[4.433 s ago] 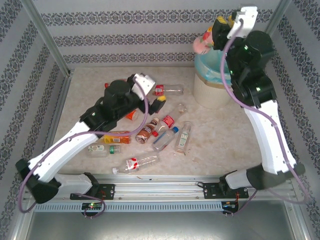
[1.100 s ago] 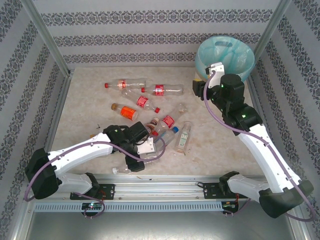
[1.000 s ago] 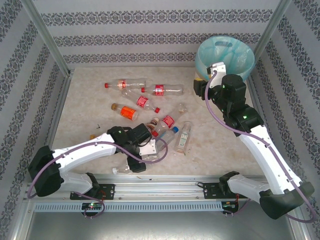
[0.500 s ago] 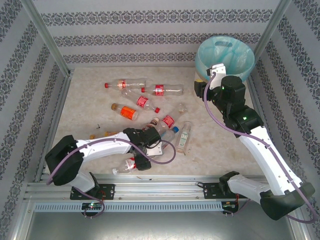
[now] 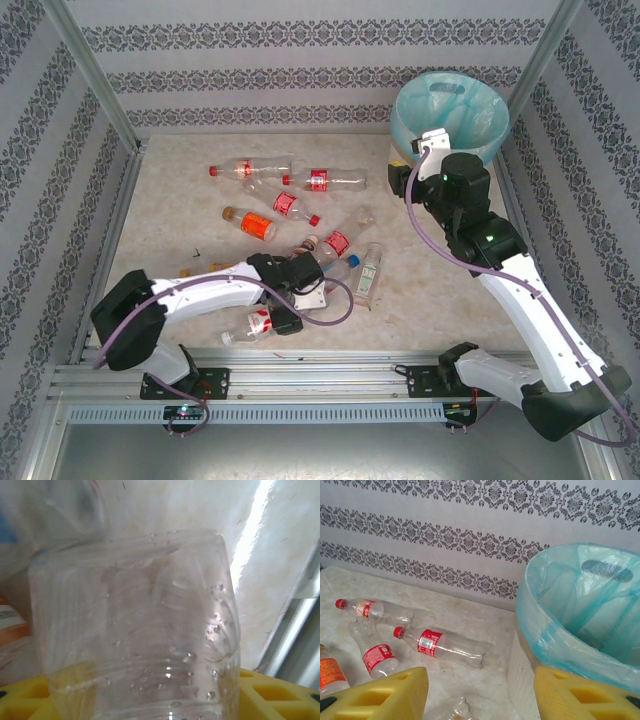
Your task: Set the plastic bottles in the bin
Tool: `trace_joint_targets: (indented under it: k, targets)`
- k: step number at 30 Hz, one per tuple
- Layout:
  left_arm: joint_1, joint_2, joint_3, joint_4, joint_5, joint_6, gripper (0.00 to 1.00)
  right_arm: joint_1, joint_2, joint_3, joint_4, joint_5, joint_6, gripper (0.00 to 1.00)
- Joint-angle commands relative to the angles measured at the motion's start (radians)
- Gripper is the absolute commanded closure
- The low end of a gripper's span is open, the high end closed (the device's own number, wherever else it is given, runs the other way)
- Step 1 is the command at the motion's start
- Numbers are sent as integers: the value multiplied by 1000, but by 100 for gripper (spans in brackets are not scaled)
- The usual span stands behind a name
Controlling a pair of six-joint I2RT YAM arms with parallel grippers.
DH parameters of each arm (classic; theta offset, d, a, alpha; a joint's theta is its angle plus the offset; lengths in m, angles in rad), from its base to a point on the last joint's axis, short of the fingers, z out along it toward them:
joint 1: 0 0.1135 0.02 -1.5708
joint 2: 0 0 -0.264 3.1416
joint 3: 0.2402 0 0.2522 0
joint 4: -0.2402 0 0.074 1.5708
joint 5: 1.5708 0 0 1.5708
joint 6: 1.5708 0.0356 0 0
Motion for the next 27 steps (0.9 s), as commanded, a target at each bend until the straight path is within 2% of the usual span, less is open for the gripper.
trace_joint_targets:
  k: [1, 5, 7, 9, 11, 15, 17, 21, 23, 27]
  targets:
    - [-8, -152, 89, -78, 52, -22, 38, 20, -33, 6, 1, 30, -12, 42]
    - [36, -281, 214, -42, -23, -72, 36, 35, -42, 30, 19, 20, 6, 42]
    - [83, -332, 282, 44, -113, -131, 37, 41, -47, 42, 42, -6, 31, 42]
    - [144, -371, 326, 161, -138, -208, 38, 48, -54, 50, 79, -58, 56, 43]
    - [215, -397, 355, 296, -131, -327, 56, 57, -60, 43, 151, -137, 79, 44]
    - [273, -406, 386, 495, -116, -495, 76, 84, -76, 9, 305, -287, 111, 44]
    - [287, -402, 396, 570, -130, -576, 82, 103, -80, -21, 377, -358, 111, 44]
    - [328, -416, 368, 709, -185, -789, 81, 177, -88, -98, 513, -434, 59, 40]
    - [348, -436, 327, 787, -202, -881, 77, 218, -86, -133, 560, -454, 13, 39]
    - [392, -477, 263, 882, -228, -1070, 77, 303, -68, -182, 626, -497, -114, 39]
